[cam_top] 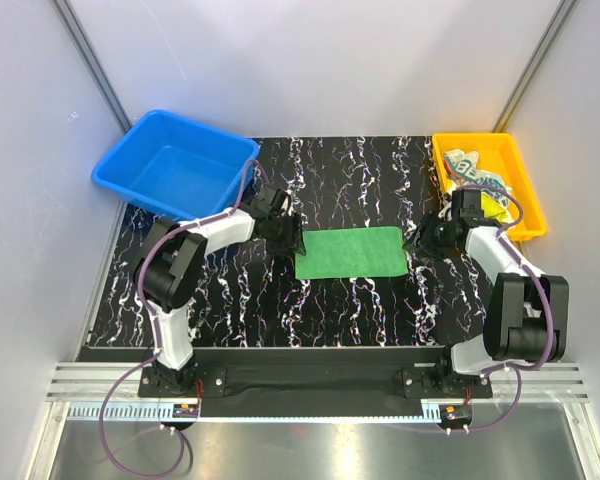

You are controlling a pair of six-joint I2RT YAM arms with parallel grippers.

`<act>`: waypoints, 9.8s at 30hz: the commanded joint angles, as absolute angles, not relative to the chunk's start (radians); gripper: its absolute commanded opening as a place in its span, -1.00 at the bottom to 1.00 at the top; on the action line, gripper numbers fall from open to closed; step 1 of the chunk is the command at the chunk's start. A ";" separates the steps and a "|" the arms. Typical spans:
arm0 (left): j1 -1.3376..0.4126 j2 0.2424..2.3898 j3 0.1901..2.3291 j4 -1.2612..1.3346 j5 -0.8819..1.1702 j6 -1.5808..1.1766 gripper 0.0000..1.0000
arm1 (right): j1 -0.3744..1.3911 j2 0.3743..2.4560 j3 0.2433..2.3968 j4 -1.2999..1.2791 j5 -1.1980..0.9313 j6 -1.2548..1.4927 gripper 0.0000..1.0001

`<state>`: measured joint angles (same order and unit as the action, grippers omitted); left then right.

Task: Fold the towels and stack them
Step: Fold the towel, then neatly place the folded towel into the bin, then grab crumpled towel, then move the towel to the center of the board, then flatten out the crumpled towel

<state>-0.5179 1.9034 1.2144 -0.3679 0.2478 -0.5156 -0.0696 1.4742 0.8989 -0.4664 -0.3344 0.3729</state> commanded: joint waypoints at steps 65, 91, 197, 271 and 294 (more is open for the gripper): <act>-0.121 2.088 2.013 -0.675 -0.646 0.259 -1.00 | -0.031 1.296 0.898 -0.273 -0.500 0.409 0.04; 0.040 2.413 2.130 -0.295 -0.496 0.353 -1.00 | -0.006 1.224 0.759 -0.101 -0.463 0.449 0.04; -0.621 1.591 1.093 -0.353 0.095 -0.405 0.58 | 0.119 1.544 1.121 -0.276 -0.267 0.352 -0.08; -0.813 1.413 0.557 0.040 0.032 -0.775 0.34 | 0.446 2.046 1.350 -0.367 -0.130 0.152 -1.00; -0.861 1.580 0.736 -0.172 -0.165 -0.709 -1.00 | 0.445 1.824 1.276 -0.339 -0.103 0.178 -1.00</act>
<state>-0.8581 1.5860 0.7036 0.0254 -0.0483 -0.8196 0.4507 1.9369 1.2736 -0.3367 -0.1493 0.1658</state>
